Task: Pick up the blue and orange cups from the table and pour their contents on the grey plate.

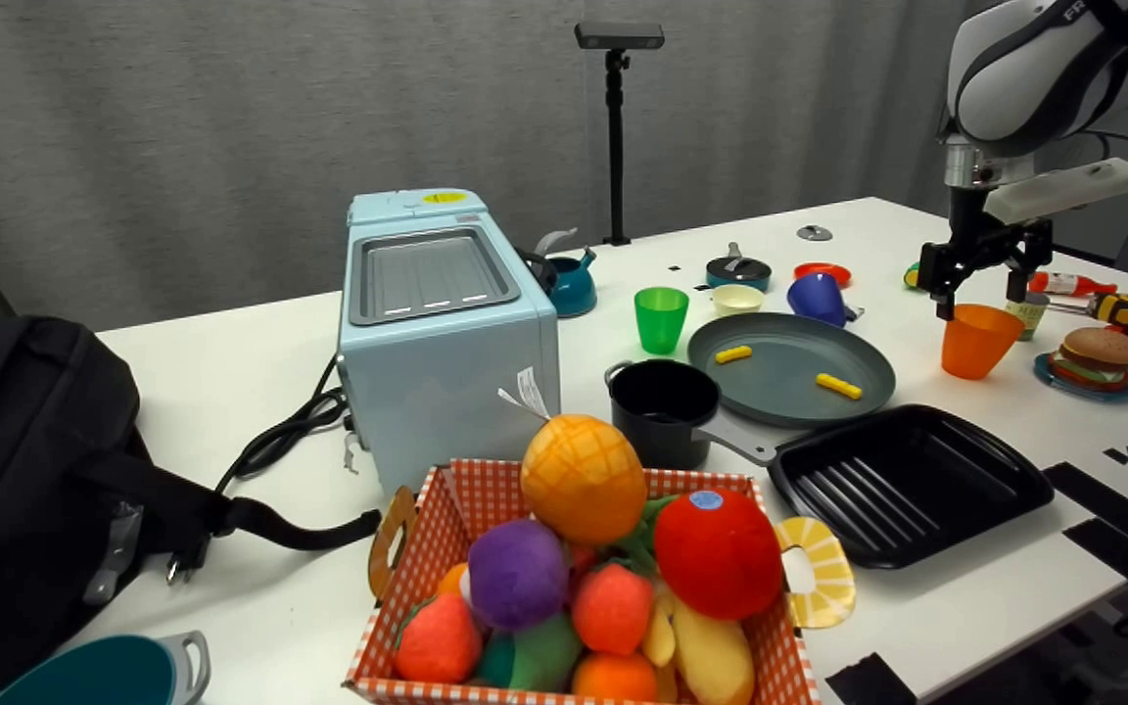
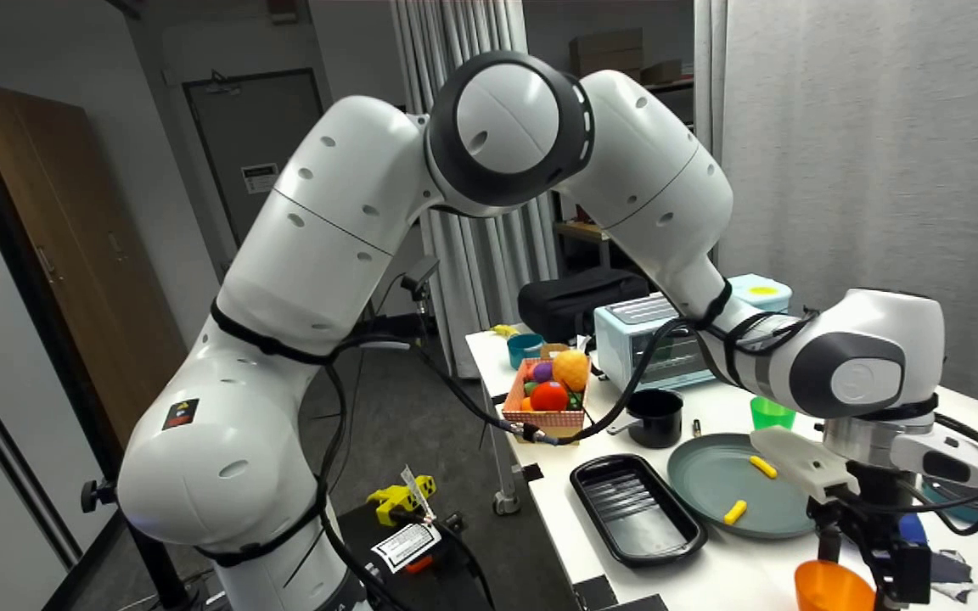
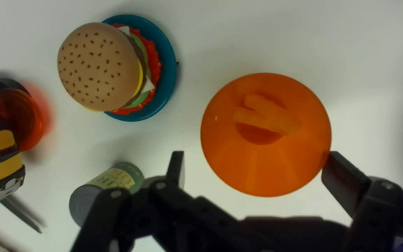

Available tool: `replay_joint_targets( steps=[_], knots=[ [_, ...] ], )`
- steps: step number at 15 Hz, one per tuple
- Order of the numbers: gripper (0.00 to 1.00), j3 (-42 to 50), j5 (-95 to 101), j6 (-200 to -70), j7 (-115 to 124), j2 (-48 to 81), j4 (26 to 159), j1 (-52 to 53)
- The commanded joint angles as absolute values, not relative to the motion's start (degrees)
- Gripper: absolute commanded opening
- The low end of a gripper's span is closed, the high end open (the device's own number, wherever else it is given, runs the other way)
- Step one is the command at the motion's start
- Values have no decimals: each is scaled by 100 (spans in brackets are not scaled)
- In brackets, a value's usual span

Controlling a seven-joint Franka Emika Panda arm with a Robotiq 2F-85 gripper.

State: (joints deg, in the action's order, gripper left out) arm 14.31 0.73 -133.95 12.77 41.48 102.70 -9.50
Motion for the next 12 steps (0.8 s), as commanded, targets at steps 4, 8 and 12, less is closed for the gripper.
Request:
replay_joint_targets(
  steps=[4,8,12],
  knots=[
    [100,1352,55,-13376,1040,4304,9806,-1187],
    [100,1258,5,-13503,992,4246,9899,-1199],
    [100,1190,8,-13608,1000,4219,10128,-1159]
  ],
)
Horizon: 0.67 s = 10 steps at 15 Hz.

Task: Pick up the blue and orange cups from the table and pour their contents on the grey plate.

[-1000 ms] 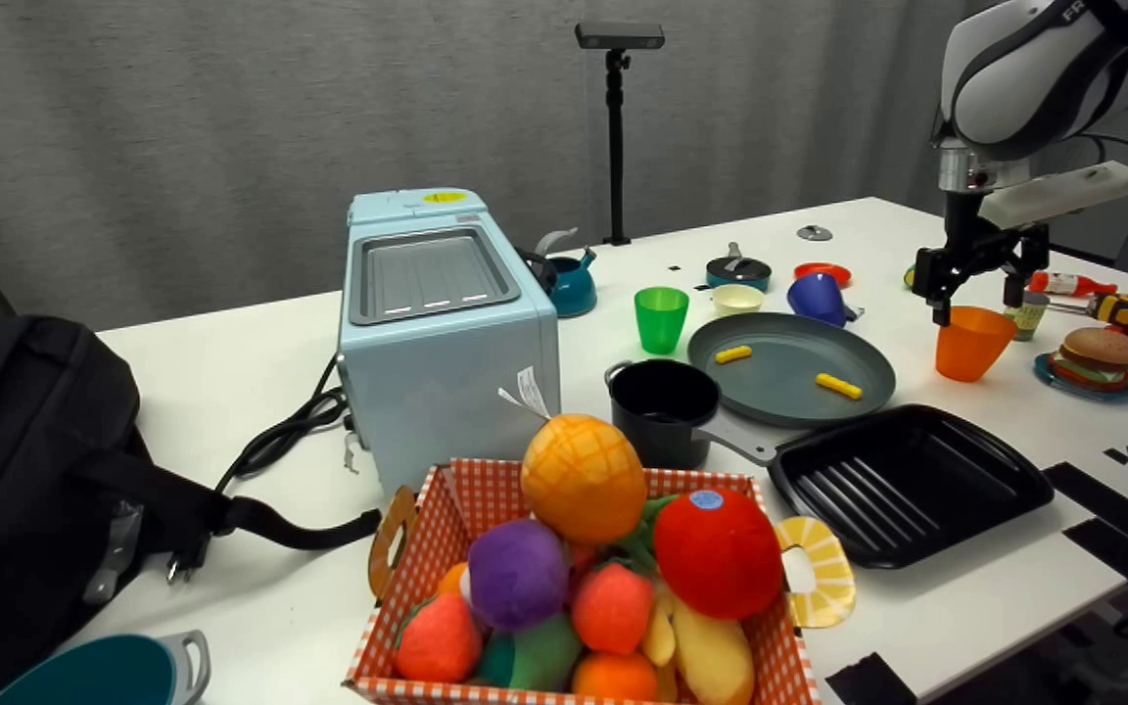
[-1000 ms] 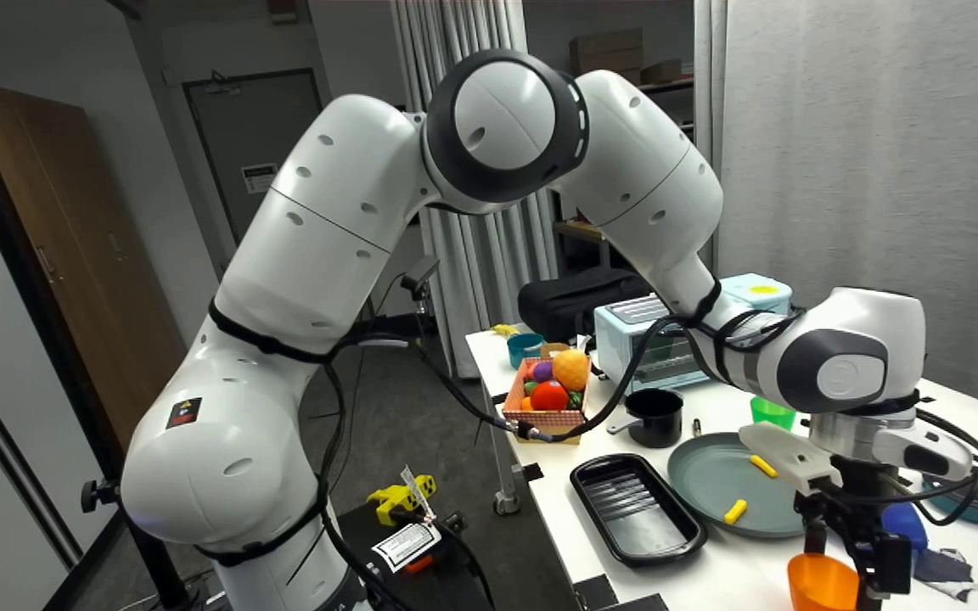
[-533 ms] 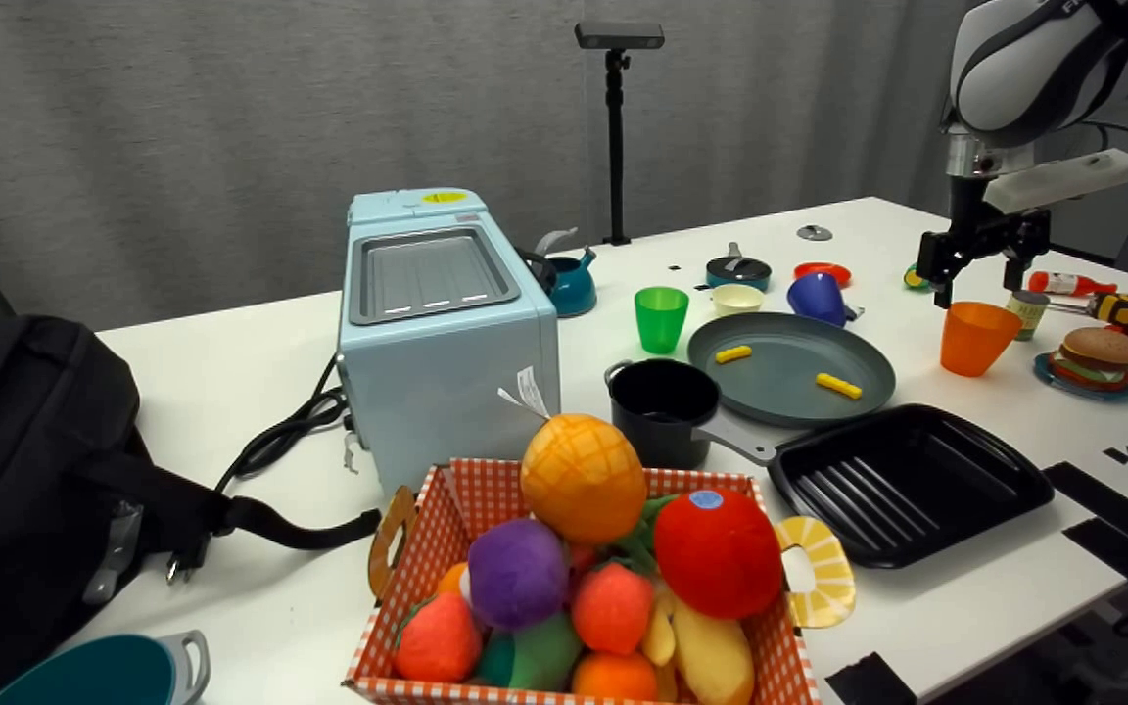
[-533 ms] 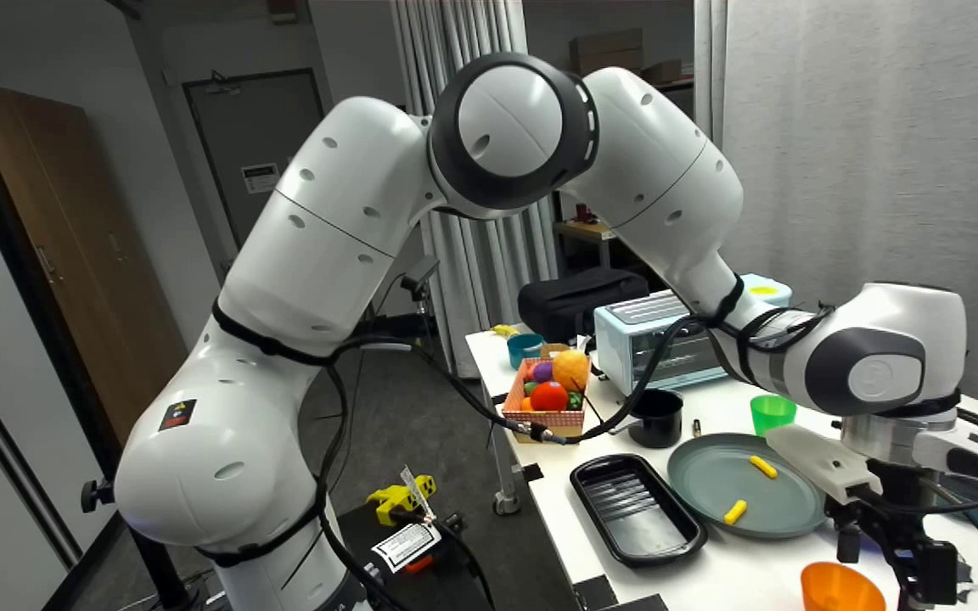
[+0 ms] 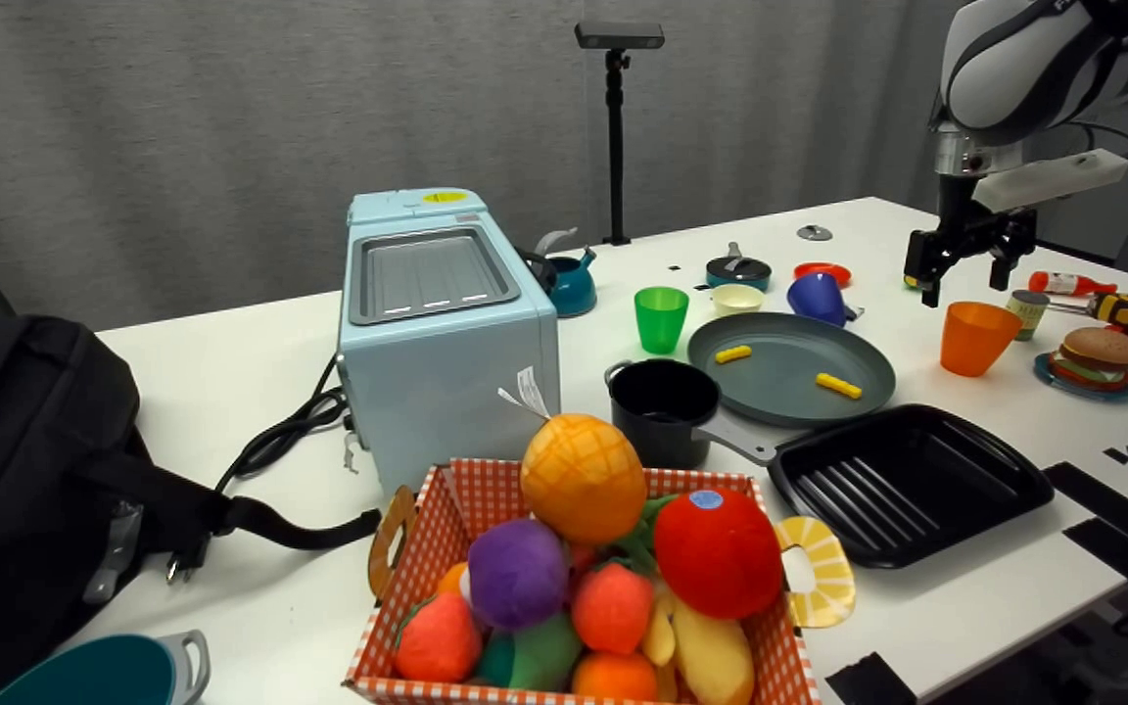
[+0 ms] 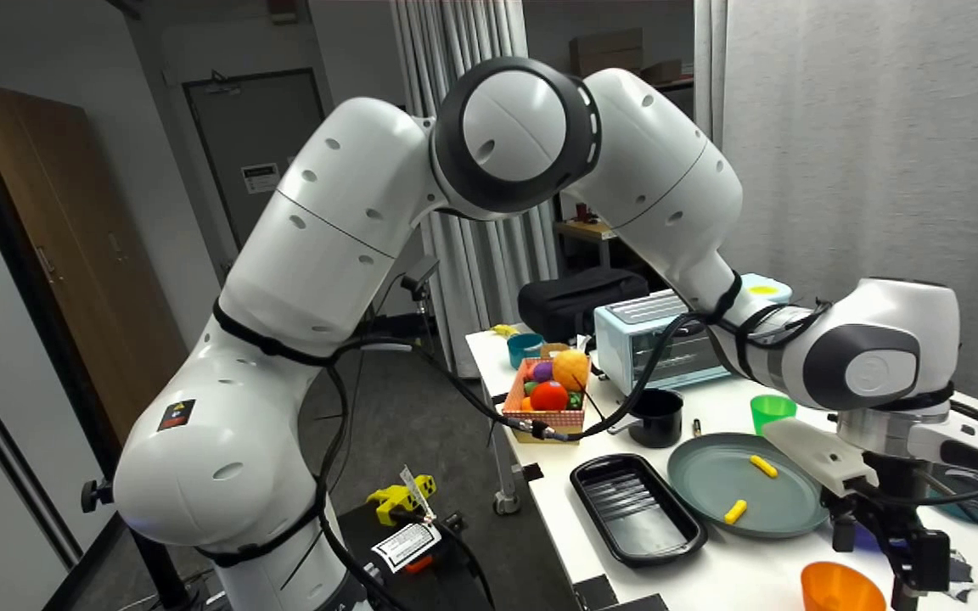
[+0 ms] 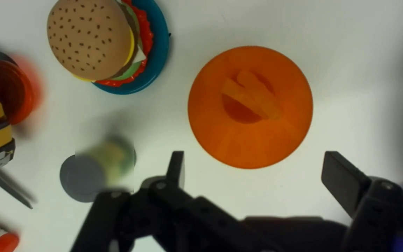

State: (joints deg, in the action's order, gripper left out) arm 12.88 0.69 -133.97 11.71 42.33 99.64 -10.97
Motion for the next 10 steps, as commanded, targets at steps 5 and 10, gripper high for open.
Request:
replay_joint_targets(
  steps=[5,10],
  knots=[
    [100,1201,83,-13684,1022,4174,10383,-1090],
    [100,1201,101,-13903,1079,4060,10669,-979]
  ],
)
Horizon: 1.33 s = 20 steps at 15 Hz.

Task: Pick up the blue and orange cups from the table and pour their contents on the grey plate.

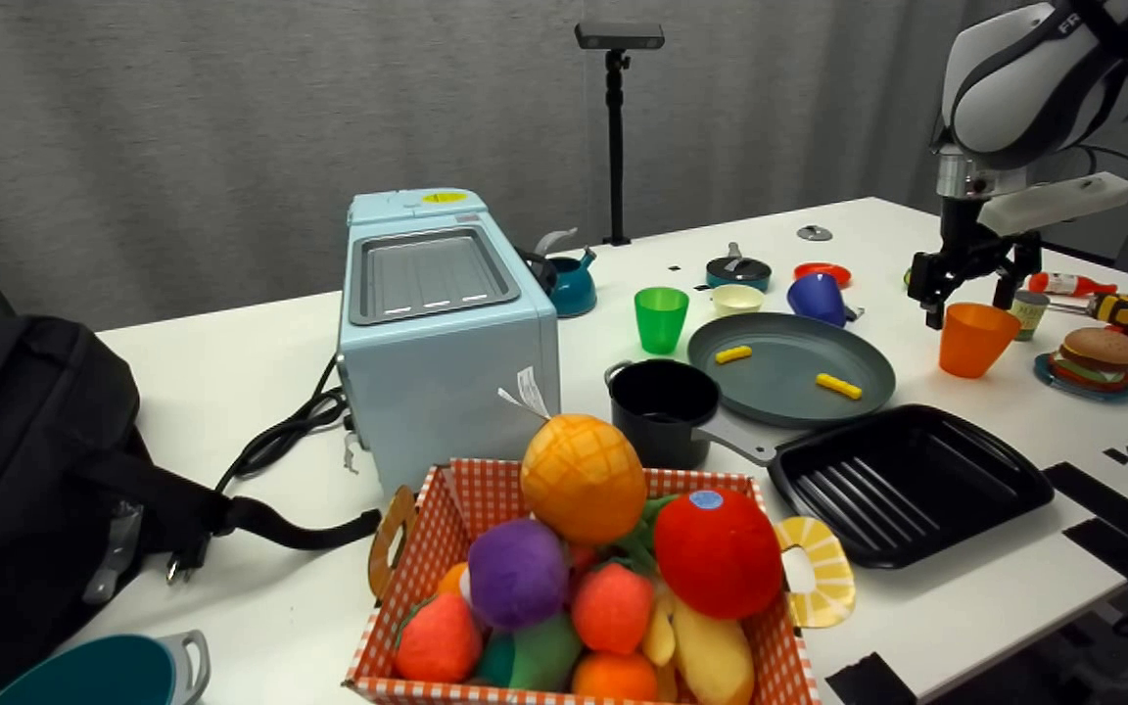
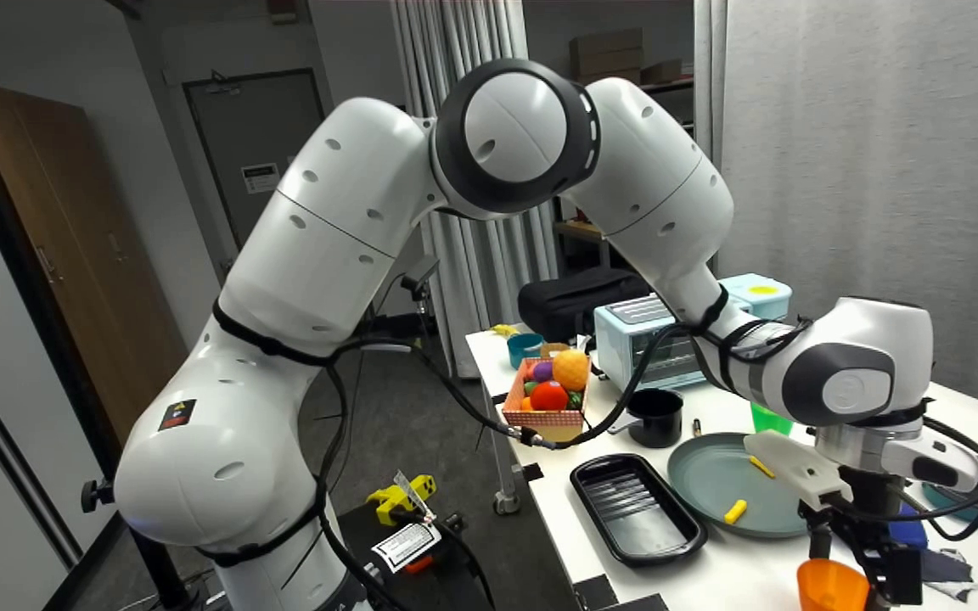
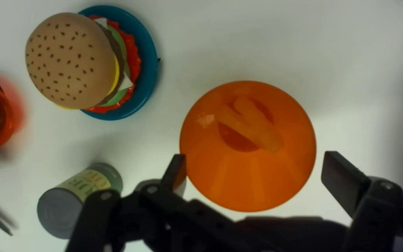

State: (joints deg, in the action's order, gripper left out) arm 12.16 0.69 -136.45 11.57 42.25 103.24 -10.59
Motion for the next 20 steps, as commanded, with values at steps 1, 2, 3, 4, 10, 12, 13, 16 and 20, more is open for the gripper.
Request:
replay_joint_targets(
  steps=[1,2,3,4,10,12,13,16,20],
  knots=[
    [100,1196,100,-13919,1087,4031,10727,-953],
    [100,1199,109,-13954,1095,4006,10782,-924],
    [100,1196,113,-13955,1088,3974,10830,-898],
    [100,1196,109,-13984,1091,3941,10882,-878],
    [100,1191,79,-13968,1099,3897,11012,-835],
    [100,1196,58,-13860,1026,3917,10916,-911],
    [100,1205,55,-13851,1021,3911,10901,-925],
    [100,1234,56,-13842,1025,3891,10892,-952],
    [100,1236,57,-13848,1034,3892,10915,-965]
  ],
)
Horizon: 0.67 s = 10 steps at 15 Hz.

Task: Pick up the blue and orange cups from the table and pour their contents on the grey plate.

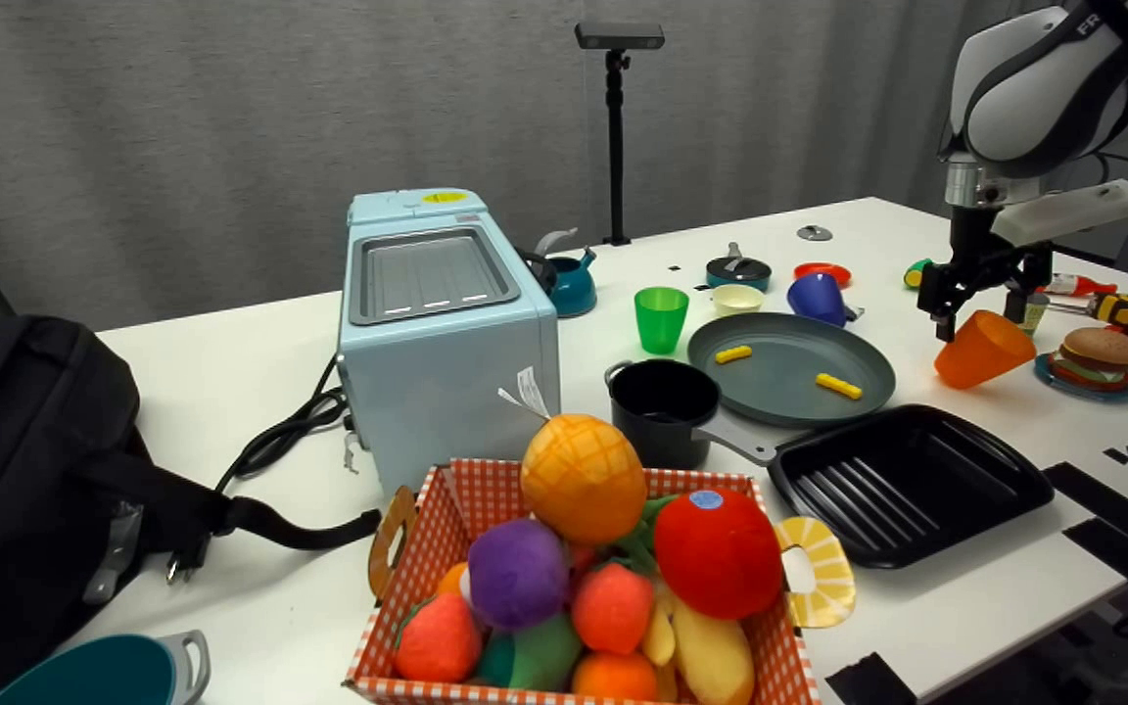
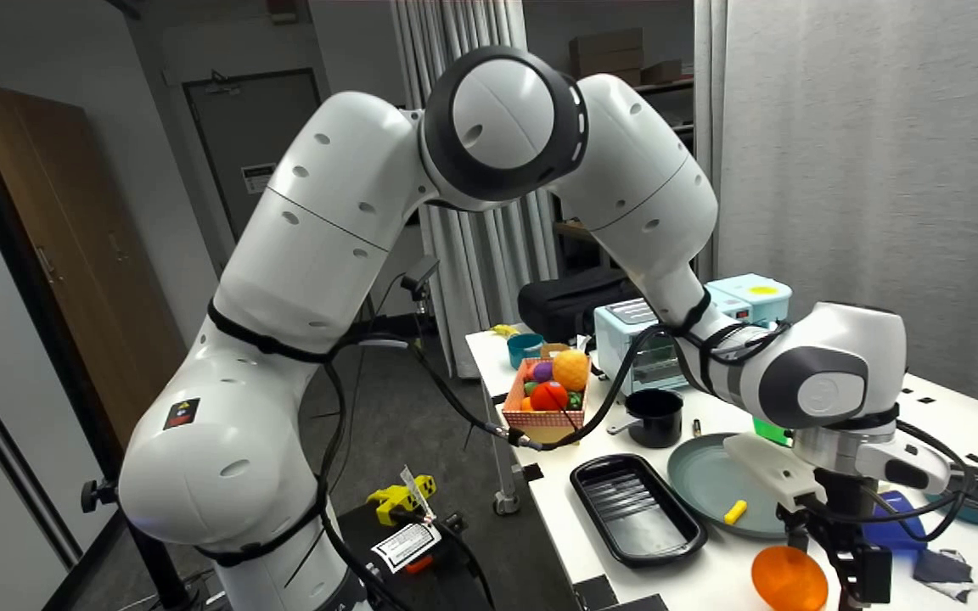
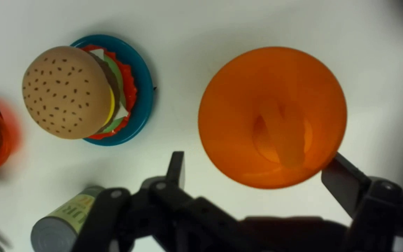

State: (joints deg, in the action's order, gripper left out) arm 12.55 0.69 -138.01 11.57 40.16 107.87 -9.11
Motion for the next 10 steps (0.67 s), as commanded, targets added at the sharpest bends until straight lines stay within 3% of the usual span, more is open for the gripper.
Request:
replay_joint_targets(
  steps=[1,10],
  knots=[
    [100,1232,54,-13845,1035,3887,10914,-965],
    [100,1198,48,-13800,1081,3921,10882,-917]
  ],
)
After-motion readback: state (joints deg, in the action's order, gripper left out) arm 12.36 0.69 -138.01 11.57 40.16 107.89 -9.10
